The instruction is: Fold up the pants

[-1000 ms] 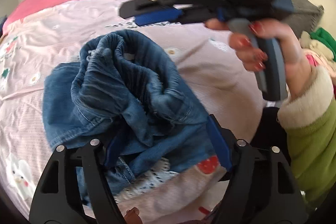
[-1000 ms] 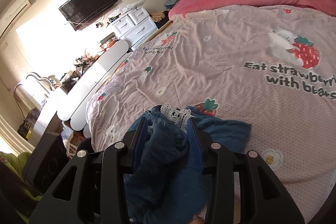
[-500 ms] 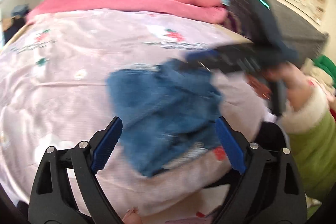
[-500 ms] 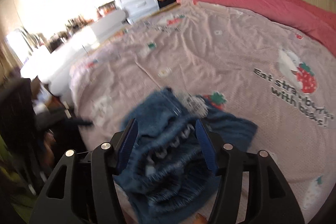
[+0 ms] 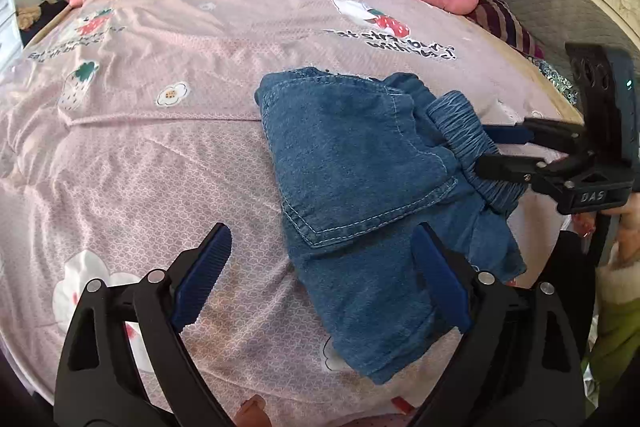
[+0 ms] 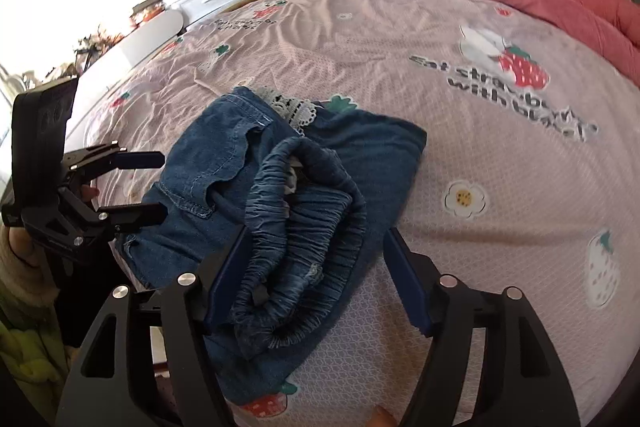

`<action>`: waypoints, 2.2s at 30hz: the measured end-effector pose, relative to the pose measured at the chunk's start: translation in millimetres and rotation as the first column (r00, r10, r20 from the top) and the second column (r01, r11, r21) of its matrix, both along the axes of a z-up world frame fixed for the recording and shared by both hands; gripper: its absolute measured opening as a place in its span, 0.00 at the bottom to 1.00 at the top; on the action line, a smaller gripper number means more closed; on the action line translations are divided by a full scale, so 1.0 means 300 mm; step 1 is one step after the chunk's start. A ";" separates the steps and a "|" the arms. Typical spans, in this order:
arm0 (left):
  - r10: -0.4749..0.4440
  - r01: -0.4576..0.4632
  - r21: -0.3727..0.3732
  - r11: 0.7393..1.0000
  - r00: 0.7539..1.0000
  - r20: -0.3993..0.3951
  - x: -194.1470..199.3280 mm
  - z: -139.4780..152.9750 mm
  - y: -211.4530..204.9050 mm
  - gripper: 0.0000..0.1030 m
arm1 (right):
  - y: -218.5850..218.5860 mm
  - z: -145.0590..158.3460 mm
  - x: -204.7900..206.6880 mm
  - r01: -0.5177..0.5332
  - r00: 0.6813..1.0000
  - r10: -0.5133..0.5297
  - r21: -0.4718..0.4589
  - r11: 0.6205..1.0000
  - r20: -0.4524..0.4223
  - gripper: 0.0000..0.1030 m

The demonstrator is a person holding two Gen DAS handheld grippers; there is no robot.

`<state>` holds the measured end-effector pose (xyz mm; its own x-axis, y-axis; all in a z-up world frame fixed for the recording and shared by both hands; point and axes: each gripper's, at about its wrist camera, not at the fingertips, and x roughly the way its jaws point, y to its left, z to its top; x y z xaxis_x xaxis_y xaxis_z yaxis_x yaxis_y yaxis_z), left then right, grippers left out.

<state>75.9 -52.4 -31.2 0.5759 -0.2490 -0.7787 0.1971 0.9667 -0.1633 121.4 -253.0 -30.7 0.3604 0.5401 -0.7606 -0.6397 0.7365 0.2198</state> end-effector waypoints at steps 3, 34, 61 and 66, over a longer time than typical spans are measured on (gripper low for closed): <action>0.001 -0.001 0.003 1.000 1.000 0.001 0.003 0.001 0.002 0.84 | -0.004 -0.011 0.003 0.015 1.000 -0.015 0.017 1.000 -0.013 0.72; -0.071 0.058 -0.169 0.984 0.995 -0.073 0.086 -0.062 0.001 0.61 | -0.033 -0.082 0.085 0.140 0.963 -0.080 0.225 0.964 -0.258 0.60; -0.017 0.016 0.034 0.999 0.999 0.035 0.322 0.008 0.041 0.33 | 0.150 -0.026 0.350 0.178 0.980 -0.160 0.158 0.971 -0.121 0.41; 0.002 -0.004 0.042 0.999 0.999 0.037 0.300 -0.011 0.049 0.40 | 0.140 -0.064 0.350 0.193 0.977 -0.178 0.134 0.972 -0.116 0.56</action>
<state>165.8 -37.7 -34.6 0.6052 -0.2152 -0.7665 0.1996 0.9730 -0.1155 226.5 -211.1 -49.7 0.3885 0.5771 -0.7183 -0.4630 0.7963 0.3893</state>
